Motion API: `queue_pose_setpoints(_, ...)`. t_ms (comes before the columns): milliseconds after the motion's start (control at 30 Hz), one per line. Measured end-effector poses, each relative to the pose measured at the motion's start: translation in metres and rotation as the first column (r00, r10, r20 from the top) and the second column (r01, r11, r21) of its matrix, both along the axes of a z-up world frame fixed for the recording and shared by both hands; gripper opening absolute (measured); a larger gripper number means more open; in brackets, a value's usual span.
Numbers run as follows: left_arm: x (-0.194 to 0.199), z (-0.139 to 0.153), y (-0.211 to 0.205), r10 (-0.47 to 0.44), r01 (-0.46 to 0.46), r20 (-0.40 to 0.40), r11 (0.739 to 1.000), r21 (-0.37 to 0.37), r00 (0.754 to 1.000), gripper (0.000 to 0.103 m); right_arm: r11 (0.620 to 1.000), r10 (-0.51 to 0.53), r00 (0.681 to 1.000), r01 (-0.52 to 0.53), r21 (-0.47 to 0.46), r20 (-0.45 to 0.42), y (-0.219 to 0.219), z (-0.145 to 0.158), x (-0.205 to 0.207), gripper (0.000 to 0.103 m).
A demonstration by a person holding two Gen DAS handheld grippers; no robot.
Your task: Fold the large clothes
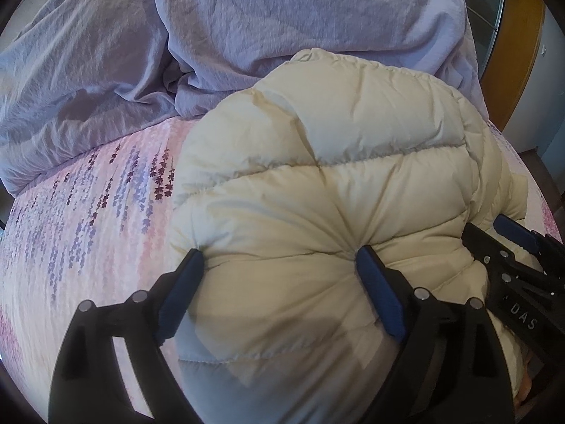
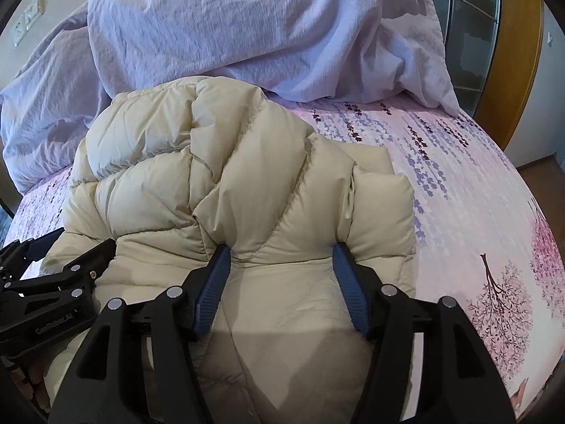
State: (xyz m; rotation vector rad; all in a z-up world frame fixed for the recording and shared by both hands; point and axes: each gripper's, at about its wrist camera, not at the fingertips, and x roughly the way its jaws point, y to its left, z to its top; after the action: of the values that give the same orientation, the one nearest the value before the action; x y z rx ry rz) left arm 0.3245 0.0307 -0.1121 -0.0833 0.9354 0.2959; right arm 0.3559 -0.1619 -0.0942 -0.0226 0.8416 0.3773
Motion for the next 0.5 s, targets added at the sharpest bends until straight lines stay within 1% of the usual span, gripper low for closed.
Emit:
queue_pose_setpoints(300,-0.0055,-0.0048,-0.0030,0.019,-0.020,0.052,1.000,0.017,0.998,0.092,1.000,-0.007,0.997,0.007,0.008,0.075,0.0002,-0.0057,-0.0076,0.063)
queue_pose_setpoints(500,-0.0079,-0.0068,-0.0034,0.026,-0.028,0.068,0.999,0.026,0.997,0.094,1.000,-0.010,0.995,0.009,0.007,0.103,0.0009,-0.0079,-0.0107,0.064)
